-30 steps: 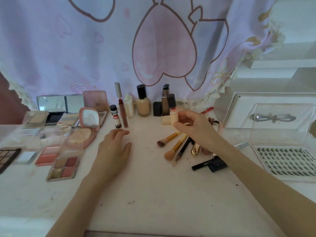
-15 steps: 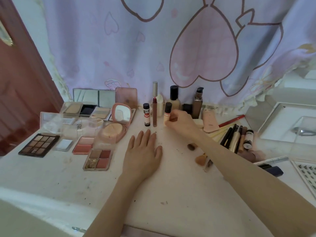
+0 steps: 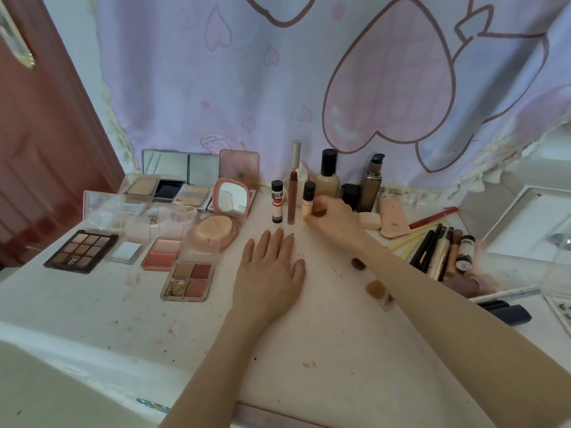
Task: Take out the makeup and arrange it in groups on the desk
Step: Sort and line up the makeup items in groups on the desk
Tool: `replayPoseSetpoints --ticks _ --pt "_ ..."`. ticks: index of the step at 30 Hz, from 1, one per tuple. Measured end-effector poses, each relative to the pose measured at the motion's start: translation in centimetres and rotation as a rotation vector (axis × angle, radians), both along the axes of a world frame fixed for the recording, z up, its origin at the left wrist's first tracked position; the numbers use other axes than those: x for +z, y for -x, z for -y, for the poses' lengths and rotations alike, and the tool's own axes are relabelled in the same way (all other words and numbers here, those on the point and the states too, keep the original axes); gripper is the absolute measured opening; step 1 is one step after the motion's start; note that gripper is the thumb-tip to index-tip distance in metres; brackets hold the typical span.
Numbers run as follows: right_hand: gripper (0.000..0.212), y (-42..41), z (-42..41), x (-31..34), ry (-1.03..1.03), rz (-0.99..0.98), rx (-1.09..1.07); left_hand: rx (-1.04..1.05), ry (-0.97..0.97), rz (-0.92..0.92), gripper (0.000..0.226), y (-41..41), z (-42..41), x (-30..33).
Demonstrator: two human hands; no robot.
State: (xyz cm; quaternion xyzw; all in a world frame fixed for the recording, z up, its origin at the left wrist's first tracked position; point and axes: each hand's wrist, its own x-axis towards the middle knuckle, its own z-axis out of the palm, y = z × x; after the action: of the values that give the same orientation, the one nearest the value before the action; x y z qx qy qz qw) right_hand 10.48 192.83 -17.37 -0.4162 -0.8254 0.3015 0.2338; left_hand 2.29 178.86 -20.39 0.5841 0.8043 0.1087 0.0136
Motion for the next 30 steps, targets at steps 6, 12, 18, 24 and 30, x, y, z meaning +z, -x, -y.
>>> replayPoseSetpoints --ticks 6,12,18,24,30 --pt "0.034 -0.7 0.4 0.1 0.005 -0.011 0.008 -0.01 0.031 -0.003 0.056 0.0 -0.1 0.1" --pt "0.042 -5.2 1.5 1.6 -0.04 -0.046 0.004 -0.032 0.035 0.014 0.055 -0.1 -0.1 0.3" --pt "0.025 -13.4 2.0 3.1 -0.148 0.01 -0.084 -0.05 -0.193 0.152 0.035 -0.6 -0.2 0.6" --pt "0.025 -19.9 1.0 2.4 -0.179 0.108 -0.324 -0.213 -0.323 0.262 0.028 -5.9 -1.9 2.0" --pt "0.05 -22.2 -0.2 0.2 -0.191 0.248 -0.272 -0.456 -0.194 0.22 0.044 -10.5 -4.2 2.3"
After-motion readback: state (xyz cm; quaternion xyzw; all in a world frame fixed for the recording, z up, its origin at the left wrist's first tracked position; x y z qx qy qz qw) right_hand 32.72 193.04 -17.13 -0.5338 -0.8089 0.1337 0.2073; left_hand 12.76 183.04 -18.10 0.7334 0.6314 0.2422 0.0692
